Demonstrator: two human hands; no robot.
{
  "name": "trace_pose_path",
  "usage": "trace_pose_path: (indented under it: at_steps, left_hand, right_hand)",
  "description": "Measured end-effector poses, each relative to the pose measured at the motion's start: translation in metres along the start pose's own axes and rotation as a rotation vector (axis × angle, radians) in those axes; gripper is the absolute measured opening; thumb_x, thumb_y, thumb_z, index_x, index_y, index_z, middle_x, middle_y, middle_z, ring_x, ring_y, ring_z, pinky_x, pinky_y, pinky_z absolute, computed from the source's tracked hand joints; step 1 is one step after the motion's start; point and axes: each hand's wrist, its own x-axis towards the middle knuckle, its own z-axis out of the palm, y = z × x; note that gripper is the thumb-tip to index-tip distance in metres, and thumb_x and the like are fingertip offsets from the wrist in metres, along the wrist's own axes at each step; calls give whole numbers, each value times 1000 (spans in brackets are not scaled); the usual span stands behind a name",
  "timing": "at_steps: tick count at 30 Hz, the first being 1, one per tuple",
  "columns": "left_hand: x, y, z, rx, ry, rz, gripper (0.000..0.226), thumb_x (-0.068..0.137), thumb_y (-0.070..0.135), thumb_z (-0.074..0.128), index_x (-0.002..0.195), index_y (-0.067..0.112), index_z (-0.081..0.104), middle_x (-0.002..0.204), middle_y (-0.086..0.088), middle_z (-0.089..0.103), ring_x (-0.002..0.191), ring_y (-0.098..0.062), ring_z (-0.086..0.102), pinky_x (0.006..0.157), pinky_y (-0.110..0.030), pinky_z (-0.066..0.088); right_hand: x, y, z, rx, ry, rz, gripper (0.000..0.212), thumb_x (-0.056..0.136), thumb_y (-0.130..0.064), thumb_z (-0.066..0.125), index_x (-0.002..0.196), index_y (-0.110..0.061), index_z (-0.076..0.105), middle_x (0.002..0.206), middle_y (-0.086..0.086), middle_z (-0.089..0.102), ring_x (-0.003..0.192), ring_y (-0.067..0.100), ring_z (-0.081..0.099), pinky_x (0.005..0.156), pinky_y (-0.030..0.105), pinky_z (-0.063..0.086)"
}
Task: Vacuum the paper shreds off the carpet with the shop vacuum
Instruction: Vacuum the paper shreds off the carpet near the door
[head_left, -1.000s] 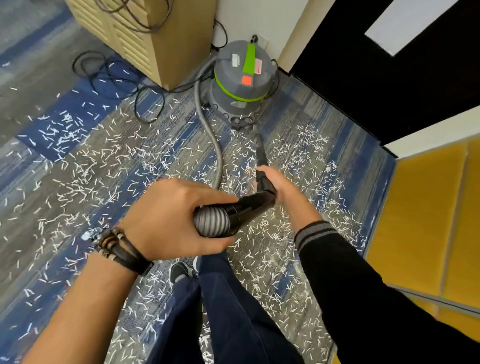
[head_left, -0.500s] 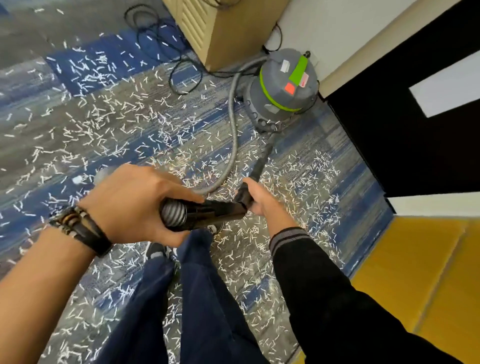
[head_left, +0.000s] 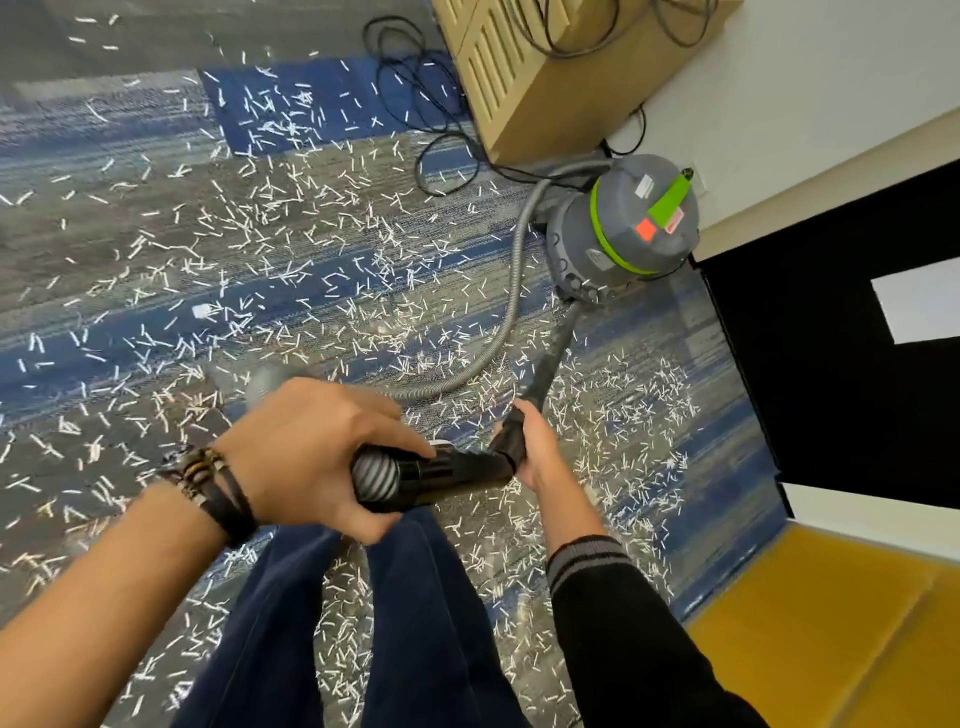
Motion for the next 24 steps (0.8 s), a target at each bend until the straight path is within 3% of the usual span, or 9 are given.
trace_pose_path:
  at_steps: [3,7,8,10,12,14,17,21,24]
  left_hand:
    - [-5,-7,5,16,-17,6,53,61,56,76,113,52,71,80,22,65,74,4,65,65,-31,60]
    - [-13,-27,6,48,-14,-29,57,59,58,78,115,58,68,81,22,66,79,-3,71,70,-41,62]
    - [-12,-32,2,53,-22,-38,56,59,58,80,114,59,68,82,21,68,78,-5,72,66,-39,62]
    - [-9,-42,-9,55,-30,-52,57,58,57,89,111,58,69,81,22,68,70,-3,69,53,-23,53]
    - [-3,-44,-21,52,-1,-54,56,58,59,91,111,56,71,80,24,66,66,0,64,53,-12,42]
    - [7,-41,-27,67,24,-11,52,61,57,88,110,54,73,80,23,65,67,-2,63,51,-17,46]
    - [23,-32,-31,116,-2,42,50,60,52,83,109,52,75,79,20,63,69,-5,61,56,-26,52]
    - [28,-38,-50,155,66,30,48,64,51,85,110,53,74,83,22,64,69,-2,54,52,-12,23]
    - [34,-36,-61,114,85,30,45,67,56,86,111,49,75,87,20,68,77,-6,63,56,-15,32]
  right_hand:
    - [2,15,7,57,44,-21,36,94,-31,65,118,-7,52,73,6,64,57,20,66,55,32,53]
    - [7,27,31,94,89,-21,44,91,-36,66,124,-10,52,82,8,64,58,20,67,57,32,55]
    - [8,25,38,108,100,-15,45,91,-37,67,125,-11,51,83,9,64,58,21,67,57,33,55]
    - [13,22,54,160,112,-12,50,89,-40,68,127,-12,52,80,8,64,58,22,66,58,33,55]
    - [12,20,64,232,94,-17,44,90,-46,64,119,-13,56,76,5,63,58,21,65,58,33,55]
    - [13,18,65,314,49,-18,36,93,-51,58,101,-16,57,69,2,60,58,19,62,60,31,53]
    - [13,10,64,345,17,5,36,95,-53,53,94,-17,53,70,1,55,60,18,58,65,29,53]
    - [1,-2,82,338,2,-30,44,99,-57,40,81,-18,52,57,0,59,48,17,61,52,24,52]
    - [-8,-10,78,331,-13,-47,48,100,-59,34,84,-18,55,58,4,64,57,23,66,60,27,54]
